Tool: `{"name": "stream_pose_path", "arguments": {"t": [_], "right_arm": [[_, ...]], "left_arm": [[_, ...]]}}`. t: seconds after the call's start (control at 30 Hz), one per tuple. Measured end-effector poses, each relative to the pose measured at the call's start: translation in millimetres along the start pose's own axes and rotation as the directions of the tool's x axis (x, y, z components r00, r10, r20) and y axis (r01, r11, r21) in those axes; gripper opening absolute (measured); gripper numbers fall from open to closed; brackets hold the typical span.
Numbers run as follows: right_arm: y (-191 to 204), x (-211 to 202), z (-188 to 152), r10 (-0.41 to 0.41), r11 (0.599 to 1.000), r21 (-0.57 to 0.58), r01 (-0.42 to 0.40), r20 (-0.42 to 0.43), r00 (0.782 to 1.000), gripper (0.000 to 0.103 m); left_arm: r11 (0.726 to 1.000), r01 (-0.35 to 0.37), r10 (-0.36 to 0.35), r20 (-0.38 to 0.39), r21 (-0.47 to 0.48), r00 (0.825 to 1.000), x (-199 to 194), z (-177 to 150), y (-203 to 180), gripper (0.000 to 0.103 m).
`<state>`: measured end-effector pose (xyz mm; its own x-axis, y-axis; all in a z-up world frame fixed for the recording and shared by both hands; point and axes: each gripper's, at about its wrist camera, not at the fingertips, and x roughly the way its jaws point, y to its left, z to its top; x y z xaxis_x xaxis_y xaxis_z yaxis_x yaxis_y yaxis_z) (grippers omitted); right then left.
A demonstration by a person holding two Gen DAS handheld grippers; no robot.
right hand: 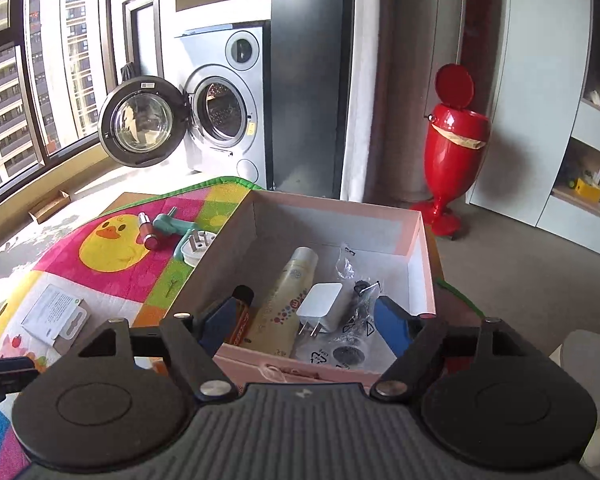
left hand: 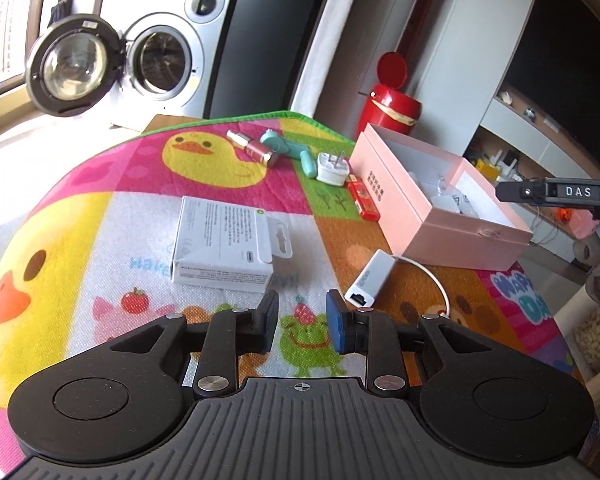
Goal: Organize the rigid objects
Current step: 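Place the charger in the pink box with the right tool while the left places the bottle, then reach the teal plastic tool and grasp it with the right tool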
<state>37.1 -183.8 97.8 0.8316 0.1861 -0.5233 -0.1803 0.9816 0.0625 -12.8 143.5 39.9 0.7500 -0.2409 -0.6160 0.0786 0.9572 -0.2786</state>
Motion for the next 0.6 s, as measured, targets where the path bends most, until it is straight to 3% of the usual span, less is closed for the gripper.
{"name": "stream_pose_path", "arguments": {"t": [0.2, 0.37, 0.47, 0.6], "right_arm": [[15, -16, -45, 0.062, 0.998, -0.001, -0.062, -0.045, 0.997, 0.079], [36, -21, -73, 0.067, 0.992, -0.102, -0.075, -0.077, 0.995, 0.079], [45, -32, -63, 0.076, 0.984, -0.160, -0.079, -0.030, 0.997, 0.079], [57, -28, -16, 0.122, 0.981, -0.148, -0.121, -0.005, 0.993, 0.079]], "left_arm": [[0.991, 0.066, -0.066, -0.010, 0.117, 0.998, 13, 11, -27, 0.029], [0.987, 0.054, -0.054, -0.004, 0.154, 0.999, 21, 23, -45, 0.029], [0.993, 0.023, -0.027, 0.029, 0.115, 0.999, 17, 28, -39, 0.029], [0.999, -0.047, 0.046, 0.028, 0.013, 0.999, 8, 28, -13, 0.029]]}}
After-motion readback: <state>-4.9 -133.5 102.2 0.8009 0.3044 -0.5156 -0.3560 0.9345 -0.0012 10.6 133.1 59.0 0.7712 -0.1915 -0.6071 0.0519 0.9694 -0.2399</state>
